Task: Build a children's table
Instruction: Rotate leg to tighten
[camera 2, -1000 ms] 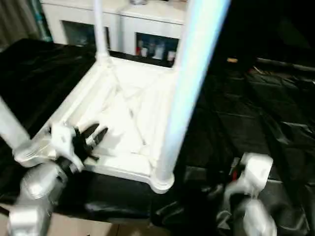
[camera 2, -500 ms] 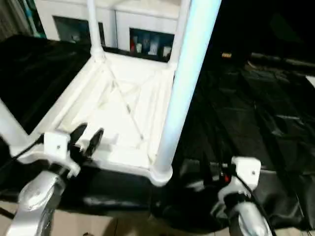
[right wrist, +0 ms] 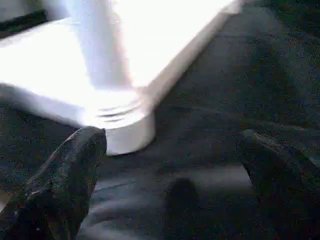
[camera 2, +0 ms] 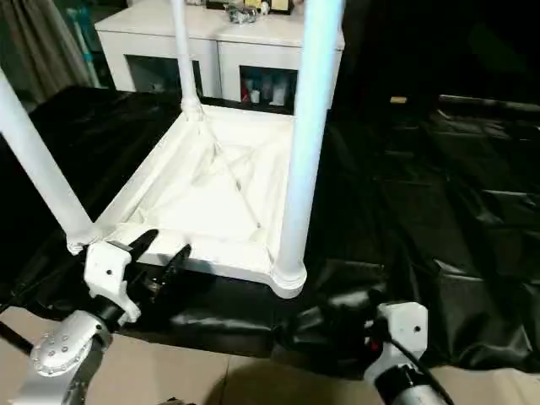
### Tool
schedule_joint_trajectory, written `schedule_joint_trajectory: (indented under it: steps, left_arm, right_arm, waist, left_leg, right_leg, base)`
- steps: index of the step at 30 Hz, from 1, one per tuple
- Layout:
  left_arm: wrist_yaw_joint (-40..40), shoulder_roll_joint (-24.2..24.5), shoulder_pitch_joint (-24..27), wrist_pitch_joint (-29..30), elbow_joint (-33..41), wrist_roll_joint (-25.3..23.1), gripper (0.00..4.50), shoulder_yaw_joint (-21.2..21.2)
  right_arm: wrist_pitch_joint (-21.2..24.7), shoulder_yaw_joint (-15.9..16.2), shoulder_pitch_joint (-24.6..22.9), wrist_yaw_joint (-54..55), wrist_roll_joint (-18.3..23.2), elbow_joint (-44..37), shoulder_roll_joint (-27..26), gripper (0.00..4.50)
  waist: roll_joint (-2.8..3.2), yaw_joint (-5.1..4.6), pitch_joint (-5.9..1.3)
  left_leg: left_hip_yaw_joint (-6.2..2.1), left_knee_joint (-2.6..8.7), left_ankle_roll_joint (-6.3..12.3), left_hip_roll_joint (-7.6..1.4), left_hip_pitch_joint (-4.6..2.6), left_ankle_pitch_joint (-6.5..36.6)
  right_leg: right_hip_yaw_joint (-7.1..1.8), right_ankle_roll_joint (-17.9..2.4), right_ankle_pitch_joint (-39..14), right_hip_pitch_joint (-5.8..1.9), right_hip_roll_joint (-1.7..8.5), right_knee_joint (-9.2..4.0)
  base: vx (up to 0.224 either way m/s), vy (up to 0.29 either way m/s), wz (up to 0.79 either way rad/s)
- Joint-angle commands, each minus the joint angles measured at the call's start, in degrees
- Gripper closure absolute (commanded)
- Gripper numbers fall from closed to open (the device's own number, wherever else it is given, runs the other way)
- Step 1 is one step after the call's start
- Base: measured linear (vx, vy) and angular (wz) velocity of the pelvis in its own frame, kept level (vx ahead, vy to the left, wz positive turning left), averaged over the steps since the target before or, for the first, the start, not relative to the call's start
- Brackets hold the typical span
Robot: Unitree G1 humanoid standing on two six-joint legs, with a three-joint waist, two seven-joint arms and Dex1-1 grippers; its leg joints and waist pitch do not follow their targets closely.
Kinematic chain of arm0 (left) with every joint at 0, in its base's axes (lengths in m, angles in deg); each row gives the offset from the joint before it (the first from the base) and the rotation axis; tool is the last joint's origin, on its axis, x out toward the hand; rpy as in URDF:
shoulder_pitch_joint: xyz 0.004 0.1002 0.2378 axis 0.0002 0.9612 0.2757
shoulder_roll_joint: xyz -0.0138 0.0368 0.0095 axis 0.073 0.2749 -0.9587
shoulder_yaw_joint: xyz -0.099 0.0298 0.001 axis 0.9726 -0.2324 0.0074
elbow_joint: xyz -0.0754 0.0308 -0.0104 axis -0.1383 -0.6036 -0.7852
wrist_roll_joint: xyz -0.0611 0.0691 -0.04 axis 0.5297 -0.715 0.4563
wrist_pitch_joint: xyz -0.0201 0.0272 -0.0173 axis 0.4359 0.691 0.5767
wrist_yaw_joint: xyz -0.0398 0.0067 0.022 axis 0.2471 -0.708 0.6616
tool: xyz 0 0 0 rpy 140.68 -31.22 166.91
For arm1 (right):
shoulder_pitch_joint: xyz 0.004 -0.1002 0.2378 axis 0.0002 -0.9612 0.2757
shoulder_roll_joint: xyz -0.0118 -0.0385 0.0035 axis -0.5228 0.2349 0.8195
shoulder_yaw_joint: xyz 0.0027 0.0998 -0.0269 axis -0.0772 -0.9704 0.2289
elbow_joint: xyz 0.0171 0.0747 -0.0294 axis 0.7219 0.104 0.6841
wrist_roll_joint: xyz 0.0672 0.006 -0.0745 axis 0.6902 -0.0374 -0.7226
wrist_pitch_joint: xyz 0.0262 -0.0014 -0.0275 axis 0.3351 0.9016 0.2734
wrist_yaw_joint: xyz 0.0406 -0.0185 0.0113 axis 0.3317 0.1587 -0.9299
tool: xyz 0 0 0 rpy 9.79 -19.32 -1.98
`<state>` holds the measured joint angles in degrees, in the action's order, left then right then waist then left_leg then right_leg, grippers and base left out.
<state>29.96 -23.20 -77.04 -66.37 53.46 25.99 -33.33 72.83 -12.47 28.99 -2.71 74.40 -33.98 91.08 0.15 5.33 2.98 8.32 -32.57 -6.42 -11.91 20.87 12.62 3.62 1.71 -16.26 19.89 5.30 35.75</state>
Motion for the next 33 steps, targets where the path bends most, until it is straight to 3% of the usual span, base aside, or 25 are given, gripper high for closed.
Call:
schedule_joint_trajectory:
  steps: [1, 2, 3, 4, 5, 7, 8, 11, 13, 14, 15, 16, 17, 18, 19, 20, 21, 22, 23, 24, 25, 26, 29, 32, 33]
  left_arm:
    - [1.71, -0.87, 1.81, -1.39, 0.02, 5.85, 0.76, 2.65]
    - [2.23, -1.07, 3.23, -3.63, -0.49, 7.51, 0.65, 4.06]
    - [3.29, -0.93, 4.64, -5.36, -0.72, 8.86, 0.56, 4.83]
    - [4.35, -0.37, 6.54, -7.28, -0.53, 9.17, 0.56, 5.12]
    - [5.03, -0.02, 8.11, -8.67, -0.23, 9.49, 0.31, 5.53]
    - [5.17, -0.35, 9.97, -9.36, 0.46, 11.12, 0.20, 7.16]
    - [2.82, -1.54, 11.50, -11.10, 0.74, 13.10, 0.10, 11.34]
    - [-1.10, -1.97, 11.36, -13.38, 0.23, 12.91, 0.04, 15.24]
    - [-4.51, -0.97, 9.46, -14.12, -0.30, 10.95, 0.04, 17.07]
    - [-7.65, 0.57, 6.75, -15.17, -0.82, 9.19, 0.04, 18.77]
    - [-9.07, 1.67, 5.40, -14.16, -1.20, 7.93, 0.04, 19.22]
    - [-9.58, 2.44, 4.34, -12.50, -1.26, 7.67, 0.04, 19.22]
    - [-9.38, 3.01, 3.49, -11.39, -1.13, 7.74, 0.04, 18.98]
    - [-8.68, 4.05, 1.59, -9.32, -1.00, 8.14, 0.04, 18.61]
    - [-7.93, 4.98, -0.26, -7.70, -1.06, 7.52, 0.04, 17.53]
    - [-7.46, 5.58, -1.46, -6.72, -1.16, 6.94, 0.04, 16.79]
    - [-7.41, 6.40, -2.96, -4.90, -1.16, 5.65, 0.04, 15.68]
    - [-7.45, 6.95, -3.90, -3.69, -1.13, 4.81, 0.04, 14.94]
    - [-7.64, 6.83, -5.67, -2.91, -0.97, 5.39, 0.04, 14.25]
    - [-7.77, 6.67, -6.89, -2.50, -0.86, 5.94, 0.04, 13.81]
    - [-8.18, 6.91, -8.03, -1.87, -1.05, 5.94, 0.04, 13.08]
    - [-8.91, 7.08, -10.04, -0.58, -1.79, 5.88, 0.04, 12.06]
    - [-11.08, 6.30, -14.21, 2.09, -4.65, 5.73, 0.04, 11.57]
    - [-10.08, 5.77, -17.92, 3.53, -7.27, 6.95, 0.04, 11.22]
    - [-10.00, 5.74, -18.05, 3.60, -7.36, 7.03, 0.04, 11.20]
  right_arm:
    - [-1.02, 1.75, 0.65, -2.34, 0.76, -1.43, 0.66, 0.00]
    - [-1.63, 2.51, 0.90, -3.04, 0.40, -1.26, 0.95, 0.00]
    - [-1.90, 3.00, 0.99, -3.64, 0.32, -1.11, 1.09, 0.00]
    - [-1.96, 3.55, 1.03, -4.05, -0.15, -0.89, 1.39, 0.00]
    - [-1.93, 4.02, 1.07, -4.37, -0.42, -0.79, 1.58, 0.00]
    - [-1.96, 4.30, 1.55, -5.04, 0.35, -0.67, 1.42, 0.00]
    - [-1.23, 4.55, 3.40, -6.00, 2.13, -0.14, 1.11, 0.00]
    - [0.35, 4.99, 6.17, -7.31, 4.18, 0.45, 1.14, 0.00]
    - [1.13, 5.39, 8.38, -8.12, 5.27, 1.16, 0.86, 0.00]
    - [1.32, 5.83, 10.80, -9.15, 5.91, 2.80, 0.42, 0.00]
    - [1.35, 6.07, 11.99, -9.38, 5.87, 3.74, 0.14, 0.00]
    - [1.15, 6.17, 12.68, -9.44, 5.59, 4.65, -0.05, 0.00]
    - [0.96, 6.26, 13.20, -9.48, 5.35, 5.34, -0.18, 0.00]
    - [0.64, 6.47, 14.42, -9.51, 4.88, 6.84, -0.47, 0.00]
    - [0.62, 6.22, 15.66, -8.51, 4.44, 8.35, -1.13, 0.00]
    - [0.67, 6.03, 16.50, -7.75, 4.17, 9.32, -1.59, 0.00]
    - [0.50, 6.02, 17.36, -7.15, 4.02, 10.09, -2.04, 0.00]
    - [0.36, 6.05, 17.87, -6.83, 3.96, 10.52, -2.29, 0.00]
    - [0.05, 5.85, 18.42, -6.13, 4.24, 10.85, -3.05, 0.00]
    - [-0.15, 5.67, 18.77, -5.62, 4.46, 11.06, -3.60, 0.00]
    - [-0.32, 5.44, 19.17, -5.05, 4.52, 11.27, -4.17, 0.00]
    - [-0.51, 5.28, 19.85, -4.27, 4.36, 11.47, -4.91, 0.00]
    - [-1.14, 5.24, 21.00, -3.27, 4.40, 12.38, -6.01, 0.00]
    - [-1.83, 5.31, 22.55, -3.39, 4.01, 14.05, -6.42, 0.00]
    - [-1.86, 5.30, 22.61, -3.41, 3.99, 14.13, -6.43, 0.00]
  waist:
    - [0.27, 0.12, -0.91]
    - [-0.23, -0.69, -1.01]
    - [-0.56, -0.98, -0.97]
    - [-0.65, -0.91, -0.90]
    - [-0.16, -0.99, -0.95]
    - [-0.51, -0.96, -0.76]
    - [-1.57, -1.25, -0.42]
    - [-1.15, -1.31, -0.18]
    - [-2.12, -1.56, -0.05]
    - [-1.71, -1.17, 0.14]
    - [-1.22, -0.87, 0.42]
    - [-0.41, 3.26, -0.02]
    - [-1.15, 6.34, 0.48]
    - [-4.40, 6.75, -0.93]
    - [-6.99, 3.03, 0.07]
    - [-4.55, 6.00, 0.25]
    - [-2.60, 6.46, 1.36]
    - [-3.09, 7.15, 0.24]
    - [-1.64, 7.25, -0.20]
    - [-1.86, 7.37, -1.31]
    - [-0.62, 7.49, -1.28]
    - [0.30, 7.08, -1.87]
    - [0.31, 5.97, -2.09]
    - [-0.41, 4.67, -2.60]
    - [-0.13, 4.52, -2.64]
  left_leg:
    - [-0.30, 4.42, -0.37, -0.72, -0.78, 22.12]
    - [-0.84, 5.21, -0.67, -0.78, 0.05, 24.49]
    - [-0.89, 5.46, -0.62, -0.80, 0.37, 24.85]
    - [-1.01, 5.72, -0.56, -0.86, 0.22, 25.61]
    - [-1.08, 5.76, -0.85, -0.92, -0.27, 26.83]
    - [-1.09, 5.78, -1.17, -1.07, -0.94, 28.87]
    - [-1.06, 6.01, -1.19, -1.22, -1.19, 30.88]
    - [-1.31, 6.36, -2.08, -1.35, -1.80, 35.66]
    - [-1.40, 6.86, -2.48, -1.54, -1.82, 38.61]
    - [-0.92, 8.35, -3.13, -1.89, -1.54, 43.32]
    - [-0.15, 9.87, -3.43, -2.16, -0.77, 45.56]
    - [3.11, 14.50, -4.50, -2.95, 5.86, 51.15]
    - [6.10, 15.00, -4.49, -2.36, 9.01, 50.30]
    - [8.83, 7.73, -5.00, -1.31, 1.40, 29.35]
    - [-1.11, -8.82, 0.48, 0.77, -5.01, 0.73]
    - [-3.35, -6.21, 2.83, 1.45, -0.20, -4.61]
    - [-4.17, -6.45, 1.17, 0.54, -2.15, -1.11]
    - [-2.60, -0.88, -1.28, -0.80, -4.90, 11.73]
    - [-2.44, 1.36, -1.90, -1.11, -5.26, 20.02]
    - [-1.90, 3.01, -0.65, -1.76, -4.88, 22.82]
    - [-2.17, 3.65, 0.05, -1.90, -4.16, 22.10]
    - [-2.24, 4.19, 0.51, -1.76, -2.67, 20.52]
    - [-1.82, 4.38, -1.83, -1.06, -1.96, 23.57]
    - [-1.50, 4.16, -1.82, -0.50, -0.71, 16.41]
    - [-1.53, 4.11, -1.94, -0.45, -0.54, 14.95]
  right_leg:
    - [-1.79, -2.85, -29.90, 0.33, 2.98, -8.30]
    - [-0.78, -2.42, -29.66, -0.91, 2.76, -8.33]
    - [-0.63, -2.04, -28.97, -1.10, 2.65, -8.21]
    - [-0.70, -2.01, -28.26, -1.05, 2.77, -8.52]
    - [-0.88, -2.22, -28.02, -0.84, 2.94, -8.62]
    - [-0.88, -2.35, -28.90, -0.41, 3.10, -8.89]
    - [-0.82, -2.32, -28.68, -0.34, 2.96, -9.21]
    - [-0.10, -1.98, -28.67, -0.42, 2.82, -9.50]
    - [0.70, -1.47, -28.23, -0.76, 2.31, -9.49]
    - [1.80, -1.50, -26.73, -1.37, 1.27, -8.52]
    - [2.78, -1.93, -25.45, -2.04, 0.30, -7.27]
    - [3.26, -3.37, -12.86, -7.63, -1.66, 5.21]
    - [2.89, -2.71, -12.10, -8.43, -2.55, 7.77]
    - [-2.26, 1.40, -36.43, -1.33, -0.04, 4.53]
    - [-5.99, 2.41, -66.83, 8.41, 7.71, -11.31]
    - [-10.44, -3.47, -58.22, 1.07, 7.74, -10.17]
    - [-9.22, -5.56, -52.93, 2.69, 8.69, -9.75]
    - [-6.24, -6.74, -34.93, 2.86, 2.54, -5.00]
    - [-5.39, -7.51, -26.22, 2.75, 0.77, -3.61]
    - [-5.17, -9.18, -10.63, 1.32, 0.45, -2.66]
    - [-5.13, -9.31, -5.69, 0.85, 0.47, -2.40]
    - [-4.72, -8.62, -2.16, -0.11, 0.94, -2.66]
    - [-4.79, -7.28, -4.20, 0.07, 1.23, -3.47]
    - [-4.83, -6.29, -0.30, -0.86, 1.58, -3.67]
    - [-4.80, -6.15, 1.15, -0.84, 1.58, -3.49]
  base:
    - [-0.041, 0.074, -0.17]
    - [-0.041, 0.074, -0.17]
    - [-0.013, 0.086, -0.25]
    - [0.000, 0.069, -0.17]
    - [0.000, 0.069, -0.17]
    - [-0.019, 0.053, -0.06]
    - [-0.018, 0.051, -0.04]
    - [0.000, 0.000, 0.00]
    - [-0.033, 0.006, -0.01]
    - [-0.066, 0.012, -0.02]
    - [-0.079, -0.027, 0.12]
    - [-0.138, -0.061, 0.28]
    - [-0.138, -0.061, 0.28]
    - [0.025, -0.144, 0.30]
    - [0.168, -0.128, 0.20]
    - [0.168, -0.128, 0.20]
    - [0.011, 0.015, 0.26]
    - [-0.084, 0.009, 0.38]
    - [-0.084, 0.009, 0.38]
    - [-0.074, -0.003, 0.27]
    - [-0.045, 0.058, 0.05]
    - [-0.045, 0.058, 0.05]
    - [-0.018, 0.061, -0.07]
    - [0.000, 0.000, 0.00]
    - [0.000, 0.000, 0.00]
